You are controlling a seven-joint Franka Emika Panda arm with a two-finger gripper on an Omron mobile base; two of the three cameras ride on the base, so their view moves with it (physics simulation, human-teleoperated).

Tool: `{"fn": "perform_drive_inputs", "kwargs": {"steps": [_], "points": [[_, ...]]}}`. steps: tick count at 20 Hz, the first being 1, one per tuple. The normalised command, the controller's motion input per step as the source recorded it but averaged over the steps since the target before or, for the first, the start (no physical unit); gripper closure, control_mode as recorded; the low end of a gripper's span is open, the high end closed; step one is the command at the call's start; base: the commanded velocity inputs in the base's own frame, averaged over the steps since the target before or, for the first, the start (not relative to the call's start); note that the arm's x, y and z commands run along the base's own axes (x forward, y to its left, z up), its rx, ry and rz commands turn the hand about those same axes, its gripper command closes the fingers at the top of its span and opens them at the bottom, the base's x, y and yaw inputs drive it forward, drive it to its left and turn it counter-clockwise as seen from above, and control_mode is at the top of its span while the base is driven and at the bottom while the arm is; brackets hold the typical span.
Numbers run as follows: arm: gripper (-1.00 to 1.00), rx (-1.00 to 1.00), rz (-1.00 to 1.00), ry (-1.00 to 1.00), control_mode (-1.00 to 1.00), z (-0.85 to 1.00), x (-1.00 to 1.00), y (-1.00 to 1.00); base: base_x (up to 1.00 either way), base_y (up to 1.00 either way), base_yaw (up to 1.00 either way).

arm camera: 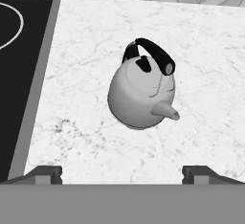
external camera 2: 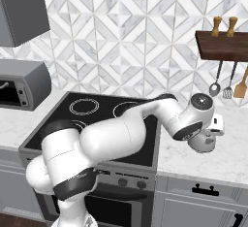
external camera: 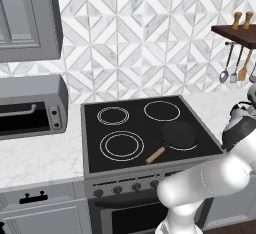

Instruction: Pick the kettle from the counter and place it on a stove burner. Then turn the burner on.

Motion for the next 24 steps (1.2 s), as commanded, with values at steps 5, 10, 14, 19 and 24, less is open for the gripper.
{"fn": "perform_drive_inputs", "kwargs": {"steps": [5, 10, 14, 19, 24], "points": [[-1.00, 0.00, 0.00, 0.00, -1.00, -0.09, 0.41, -0.14, 0.00, 0.00, 0.00], [-1.00, 0.00, 0.00, -0.02, -1.00, -0.20, 0.40, -0.01, 0.00, 0.00, 0.00], [-1.00, 0.02, 0.00, -0.01, -1.00, -0.17, 0.31, -0.03, 0.00, 0.00, 0.00], [-1.00, 0.03, 0.00, 0.00, -1.00, -0.10, 0.23, -0.09, 0.00, 0.00, 0.00], [-1.00, 0.00, 0.00, -0.01, -1.00, -0.14, 0.05, -0.19, 0.00, 0.00, 0.00]]}}
